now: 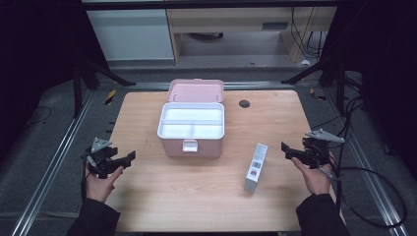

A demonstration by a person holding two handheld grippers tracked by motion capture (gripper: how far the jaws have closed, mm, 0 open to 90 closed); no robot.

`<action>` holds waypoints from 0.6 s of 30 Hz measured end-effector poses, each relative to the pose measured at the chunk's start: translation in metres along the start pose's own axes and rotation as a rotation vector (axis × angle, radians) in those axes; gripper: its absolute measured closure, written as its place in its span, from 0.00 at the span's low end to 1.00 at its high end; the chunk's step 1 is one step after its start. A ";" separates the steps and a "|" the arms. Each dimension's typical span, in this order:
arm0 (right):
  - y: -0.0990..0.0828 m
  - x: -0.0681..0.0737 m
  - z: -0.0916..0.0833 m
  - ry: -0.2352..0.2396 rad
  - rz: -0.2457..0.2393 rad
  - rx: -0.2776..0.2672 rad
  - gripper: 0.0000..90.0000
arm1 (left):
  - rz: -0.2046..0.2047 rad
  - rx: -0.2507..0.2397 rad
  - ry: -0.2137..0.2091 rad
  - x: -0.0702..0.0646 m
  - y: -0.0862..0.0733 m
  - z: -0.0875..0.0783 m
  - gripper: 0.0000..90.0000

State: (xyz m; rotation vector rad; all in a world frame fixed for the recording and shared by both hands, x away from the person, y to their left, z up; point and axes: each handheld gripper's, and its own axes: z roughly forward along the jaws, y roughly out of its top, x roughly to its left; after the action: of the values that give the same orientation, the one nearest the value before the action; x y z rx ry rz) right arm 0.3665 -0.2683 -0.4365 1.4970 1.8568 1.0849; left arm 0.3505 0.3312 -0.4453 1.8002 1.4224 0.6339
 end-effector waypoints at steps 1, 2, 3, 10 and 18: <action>0.001 0.002 -0.001 0.014 0.001 0.003 0.20 | 0.002 -0.005 0.003 -0.001 0.001 -0.001 0.30; 0.001 0.002 -0.001 0.014 0.001 0.003 0.20 | 0.006 -0.008 0.001 -0.002 0.001 -0.002 0.30; 0.004 0.005 -0.005 0.031 -0.012 -0.003 0.22 | 0.020 -0.014 0.008 -0.005 0.002 -0.004 0.32; 0.007 0.034 -0.015 0.064 -0.112 0.011 0.26 | 0.048 0.045 0.024 -0.007 0.001 -0.002 0.40; 0.003 0.063 -0.021 0.125 -0.172 0.042 0.37 | 0.061 0.007 0.062 -0.009 0.003 -0.009 0.41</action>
State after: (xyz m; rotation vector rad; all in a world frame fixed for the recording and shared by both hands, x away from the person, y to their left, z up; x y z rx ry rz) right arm 0.3350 -0.2128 -0.4167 1.2898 2.0634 1.0845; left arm 0.3425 0.3245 -0.4371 1.8494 1.4168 0.7221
